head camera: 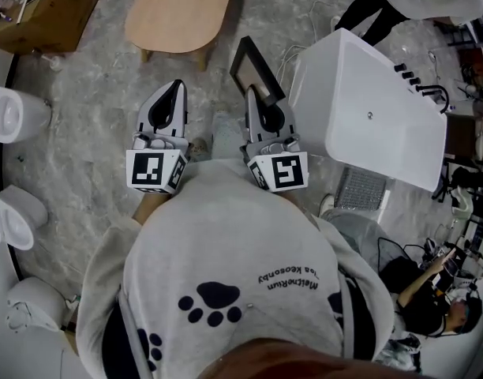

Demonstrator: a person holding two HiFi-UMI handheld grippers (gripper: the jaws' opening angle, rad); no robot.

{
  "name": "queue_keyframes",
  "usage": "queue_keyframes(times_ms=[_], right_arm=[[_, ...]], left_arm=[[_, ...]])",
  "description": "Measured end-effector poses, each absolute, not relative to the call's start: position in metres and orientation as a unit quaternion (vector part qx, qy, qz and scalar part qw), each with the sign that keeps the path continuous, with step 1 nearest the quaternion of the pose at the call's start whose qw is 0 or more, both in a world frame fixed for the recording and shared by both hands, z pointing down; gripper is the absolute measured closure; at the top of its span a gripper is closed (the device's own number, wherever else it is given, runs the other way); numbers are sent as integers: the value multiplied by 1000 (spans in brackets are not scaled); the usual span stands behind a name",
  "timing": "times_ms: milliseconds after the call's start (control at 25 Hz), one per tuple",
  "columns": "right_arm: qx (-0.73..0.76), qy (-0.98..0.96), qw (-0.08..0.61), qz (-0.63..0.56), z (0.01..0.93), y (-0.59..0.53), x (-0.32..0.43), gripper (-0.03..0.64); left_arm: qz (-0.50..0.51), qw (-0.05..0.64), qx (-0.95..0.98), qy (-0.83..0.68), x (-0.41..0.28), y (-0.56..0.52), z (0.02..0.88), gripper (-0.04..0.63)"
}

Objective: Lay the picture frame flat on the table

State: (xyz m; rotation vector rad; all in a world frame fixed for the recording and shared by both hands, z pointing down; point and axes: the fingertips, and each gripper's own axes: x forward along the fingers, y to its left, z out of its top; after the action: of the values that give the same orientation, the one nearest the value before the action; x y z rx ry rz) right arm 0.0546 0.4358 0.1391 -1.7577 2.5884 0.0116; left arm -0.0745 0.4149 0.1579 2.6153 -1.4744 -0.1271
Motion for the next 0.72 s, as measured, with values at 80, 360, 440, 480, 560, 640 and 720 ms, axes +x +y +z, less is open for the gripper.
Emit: queue_keyframes(times_ms=[80, 360, 440, 480, 560, 640, 720], right_arm=[[-555, 832, 6, 2, 140, 430, 52, 598], [-527, 850, 9, 0, 144, 391, 50, 598], [-518, 855, 8, -3, 145, 377, 51, 598], [-513, 858, 8, -5, 145, 370, 52, 598], [-502, 865, 5, -12, 147, 355, 58, 598], [-489, 872, 5, -17, 146, 338, 67, 598], [-475, 880, 4, -20, 147, 322, 77, 598]], left_arm=[[-42, 71, 865, -494, -77, 411, 160, 586], [-43, 76, 850, -519, -81, 385, 162, 586], [-42, 73, 847, -525, -79, 374, 161, 586], [-42, 73, 845, -529, -78, 368, 161, 586], [-44, 74, 838, -538, -72, 355, 160, 586], [-46, 74, 833, -547, -61, 341, 158, 586], [-46, 71, 829, -553, -49, 328, 156, 586]])
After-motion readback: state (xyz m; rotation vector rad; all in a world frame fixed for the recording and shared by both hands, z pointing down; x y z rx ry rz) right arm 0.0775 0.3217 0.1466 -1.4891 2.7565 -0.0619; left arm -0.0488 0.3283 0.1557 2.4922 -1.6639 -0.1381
